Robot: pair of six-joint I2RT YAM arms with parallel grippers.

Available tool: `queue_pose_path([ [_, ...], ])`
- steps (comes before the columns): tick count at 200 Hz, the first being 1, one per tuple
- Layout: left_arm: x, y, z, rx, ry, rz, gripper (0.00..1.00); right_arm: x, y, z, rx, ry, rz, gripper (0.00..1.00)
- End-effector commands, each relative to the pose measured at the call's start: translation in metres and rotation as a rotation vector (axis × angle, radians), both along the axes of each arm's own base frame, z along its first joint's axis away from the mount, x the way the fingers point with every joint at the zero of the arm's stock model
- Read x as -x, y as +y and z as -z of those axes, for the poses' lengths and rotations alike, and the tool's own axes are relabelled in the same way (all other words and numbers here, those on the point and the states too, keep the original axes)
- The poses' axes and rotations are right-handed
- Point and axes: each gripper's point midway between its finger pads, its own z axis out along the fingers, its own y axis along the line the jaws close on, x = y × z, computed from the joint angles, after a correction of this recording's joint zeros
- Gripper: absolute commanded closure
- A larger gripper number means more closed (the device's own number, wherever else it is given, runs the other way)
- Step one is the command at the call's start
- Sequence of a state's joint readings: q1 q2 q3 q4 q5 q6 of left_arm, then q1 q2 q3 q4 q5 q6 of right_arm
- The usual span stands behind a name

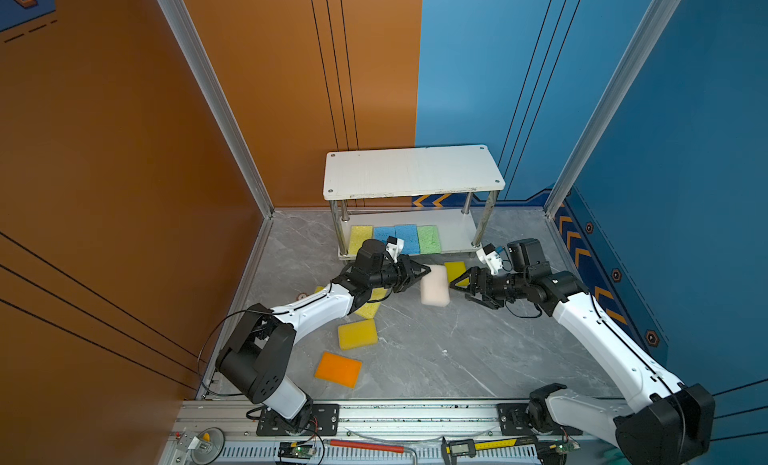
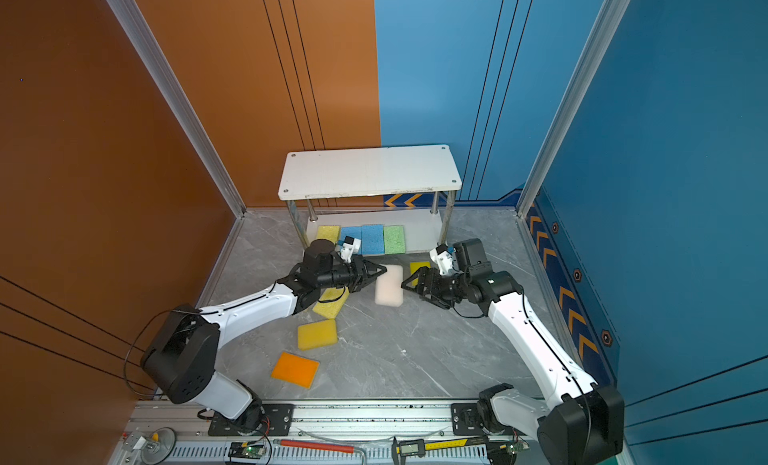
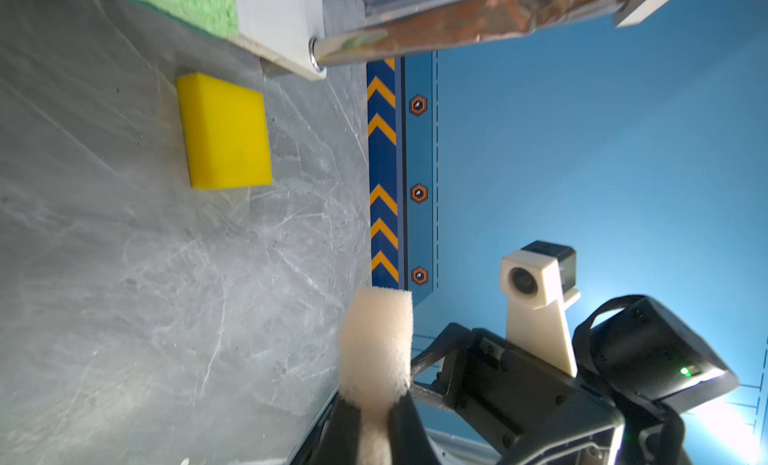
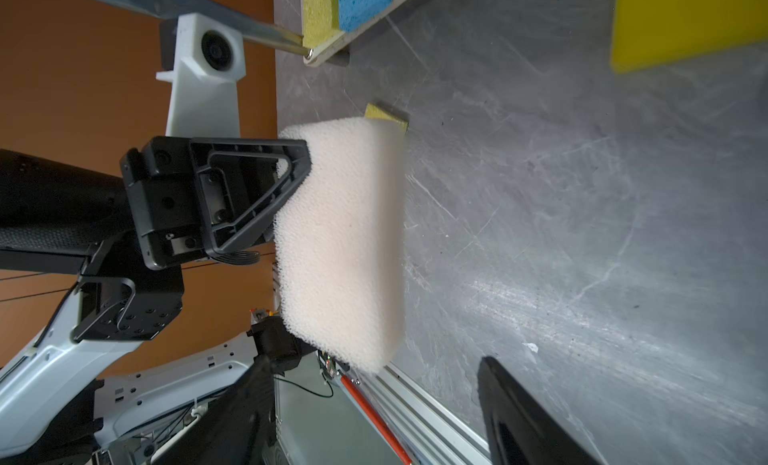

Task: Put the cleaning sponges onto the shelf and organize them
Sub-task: 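Grasp the white sponge's edge with the left gripper while the right gripper holds it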

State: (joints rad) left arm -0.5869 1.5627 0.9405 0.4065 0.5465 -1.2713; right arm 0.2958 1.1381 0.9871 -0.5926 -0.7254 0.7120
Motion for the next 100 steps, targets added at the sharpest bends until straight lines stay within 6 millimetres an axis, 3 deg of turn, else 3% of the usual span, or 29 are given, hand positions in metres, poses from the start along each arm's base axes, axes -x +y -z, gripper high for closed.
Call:
queue_pose_path([
  [1,-0.031,0.013,-0.029,0.101,-0.037,-0.235,0.89,-0.018,0.001,-0.022,-0.135,-0.046,0.136,0.17],
  [48,-0.049,0.009,-0.049,0.229,-0.028,-0.377,0.89,-0.034,0.002,-0.053,-0.302,-0.116,0.240,0.17],
  [100,-0.048,-0.005,-0.053,0.355,-0.003,-0.415,0.89,-0.052,0.007,-0.062,-0.374,-0.144,0.292,0.21],
])
